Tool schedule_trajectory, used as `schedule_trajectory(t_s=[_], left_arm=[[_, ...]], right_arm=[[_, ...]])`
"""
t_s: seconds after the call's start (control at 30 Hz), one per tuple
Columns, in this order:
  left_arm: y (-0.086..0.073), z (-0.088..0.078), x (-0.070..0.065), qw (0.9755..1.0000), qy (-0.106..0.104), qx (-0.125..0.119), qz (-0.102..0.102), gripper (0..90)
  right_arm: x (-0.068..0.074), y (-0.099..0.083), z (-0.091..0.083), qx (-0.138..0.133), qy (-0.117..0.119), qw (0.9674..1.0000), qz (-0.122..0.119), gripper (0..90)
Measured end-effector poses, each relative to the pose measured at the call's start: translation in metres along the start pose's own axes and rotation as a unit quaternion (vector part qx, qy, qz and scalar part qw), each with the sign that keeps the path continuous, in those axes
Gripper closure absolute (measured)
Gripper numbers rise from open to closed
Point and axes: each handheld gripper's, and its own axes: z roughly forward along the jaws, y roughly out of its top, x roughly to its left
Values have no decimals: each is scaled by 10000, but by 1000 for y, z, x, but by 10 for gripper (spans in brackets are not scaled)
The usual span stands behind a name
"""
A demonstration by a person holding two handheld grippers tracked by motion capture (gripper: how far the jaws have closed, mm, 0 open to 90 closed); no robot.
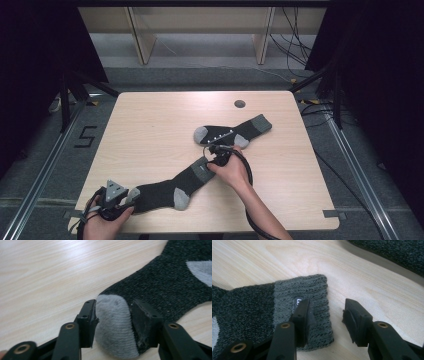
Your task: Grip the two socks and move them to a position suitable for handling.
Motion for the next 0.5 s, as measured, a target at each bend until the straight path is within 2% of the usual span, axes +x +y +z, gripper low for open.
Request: schedule_trajectory(t_s=[0.03, 0.1, 0.2, 0.23, 0.27, 0.3, 0.33, 0.37, 0.4, 0.47, 0.5], left_arm=[[-2, 2, 1, 9999, -9, 99, -94, 461], [-5, 9, 4, 9993, -166, 280, -199, 463], [-7, 15, 6, 9984, -319, 280, -362, 498], [-5, 16, 8, 9986, -340, 260, -323, 530], [-3, 17, 10, 9983, -393, 335, -281, 572], [-1, 19, 11, 9984, -430, 301, -205, 633], [1, 21, 12, 9984, -459, 315, -140, 681], [5, 24, 12, 9983, -480, 305, -98, 714], [10, 27, 12, 9982, -492, 332, -19, 727], [21, 33, 9, 9981, -509, 297, 153, 737], [27, 37, 7, 9977, -562, 284, 247, 738]], right_arm=[[0, 0, 1, 58, 10, 10000, -16, 627], [0, 0, 3, 62, 26, 9999, -92, 662], [0, -3, 7, 183, 120, 9995, -216, 794], [0, -4, 7, 184, 121, 9995, -221, 839], [0, -4, 5, 214, 133, 9993, -270, 856], [-1, -4, 3, 316, 121, 9990, -275, 864], [0, -5, 0, 419, 122, 9990, -117, 867], [-3, -6, -3, 354, 165, 9990, -222, 869], [-3, -7, -9, 433, 160, 9989, -109, 870], [-9, -11, -23, 372, 246, 9989, -124, 870], [-11, -14, -32, 315, 277, 9991, -30, 870]])
